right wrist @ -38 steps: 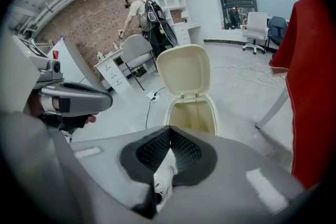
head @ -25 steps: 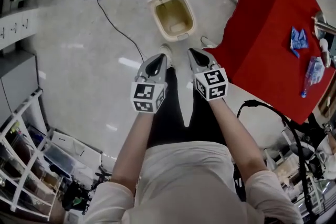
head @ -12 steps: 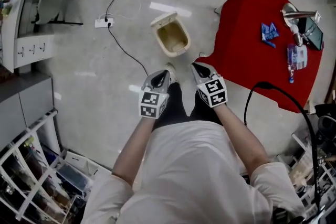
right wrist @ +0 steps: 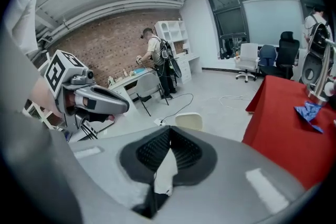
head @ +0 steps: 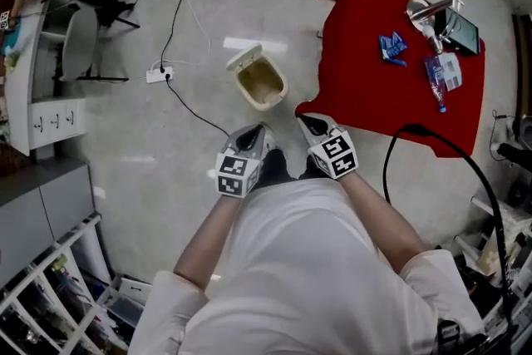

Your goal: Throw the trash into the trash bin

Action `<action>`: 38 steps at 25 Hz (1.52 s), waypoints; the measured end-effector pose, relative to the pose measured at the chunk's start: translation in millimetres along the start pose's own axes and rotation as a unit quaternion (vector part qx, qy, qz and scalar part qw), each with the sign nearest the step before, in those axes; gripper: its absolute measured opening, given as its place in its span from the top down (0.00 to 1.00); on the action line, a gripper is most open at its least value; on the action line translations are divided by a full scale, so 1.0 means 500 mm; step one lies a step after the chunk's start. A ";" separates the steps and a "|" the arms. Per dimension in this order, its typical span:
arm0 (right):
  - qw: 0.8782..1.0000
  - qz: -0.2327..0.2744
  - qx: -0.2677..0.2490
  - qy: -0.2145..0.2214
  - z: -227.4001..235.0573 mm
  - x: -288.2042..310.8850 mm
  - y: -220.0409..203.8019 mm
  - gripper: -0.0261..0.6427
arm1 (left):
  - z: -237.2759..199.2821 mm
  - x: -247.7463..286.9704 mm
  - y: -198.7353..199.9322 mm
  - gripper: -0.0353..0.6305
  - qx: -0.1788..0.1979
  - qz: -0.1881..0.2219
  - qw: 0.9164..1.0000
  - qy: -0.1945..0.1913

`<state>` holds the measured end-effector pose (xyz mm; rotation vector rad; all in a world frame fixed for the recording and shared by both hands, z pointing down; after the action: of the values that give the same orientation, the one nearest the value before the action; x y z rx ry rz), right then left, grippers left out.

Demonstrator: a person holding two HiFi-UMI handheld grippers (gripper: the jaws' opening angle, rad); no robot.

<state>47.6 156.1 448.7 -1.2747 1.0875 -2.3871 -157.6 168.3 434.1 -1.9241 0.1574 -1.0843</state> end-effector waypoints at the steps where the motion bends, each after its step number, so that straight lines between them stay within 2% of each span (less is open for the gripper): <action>1: 1.000 0.004 -0.001 -0.003 0.001 -0.010 0.003 0.96 | 0.001 -0.001 0.009 0.94 0.001 0.000 1.000 0.003; 6: 1.000 0.017 -0.005 -0.024 0.035 -0.065 0.008 0.96 | 0.008 0.014 0.040 0.94 -0.013 -0.007 1.000 -0.003; 12: 0.998 0.039 0.022 -0.034 0.112 -0.139 0.017 0.96 | 0.065 0.071 0.111 0.94 0.025 0.005 0.999 -0.022; 14: 0.997 0.047 0.031 -0.044 0.149 -0.171 0.022 0.96 | 0.097 0.098 0.140 0.94 0.029 0.009 0.999 -0.027; 17: 0.995 0.058 0.048 -0.060 0.208 -0.219 0.028 0.87 | 0.139 0.135 0.179 0.94 0.034 0.015 0.999 -0.034; 29: 0.984 0.073 0.088 -0.139 0.501 -0.411 -0.018 0.87 | 0.288 0.290 0.273 0.94 0.076 0.009 0.994 -0.081; 38: 0.977 0.062 0.094 -0.178 0.668 -0.504 -0.055 0.85 | 0.349 0.381 0.300 0.94 0.084 -0.009 0.994 -0.076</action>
<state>465.6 133.7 427.2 -1.4465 0.7892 -2.0115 131.1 97.5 402.6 -1.8505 -0.0346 -0.9274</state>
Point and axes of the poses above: the fingertips, and each gripper's own axes: x forward along the fingers, z to its right, y out of its top, the point moved 9 cm from there along -x, backward along the fingers, and after that the axes turned 8 degrees about x, right-handed, at the moved point
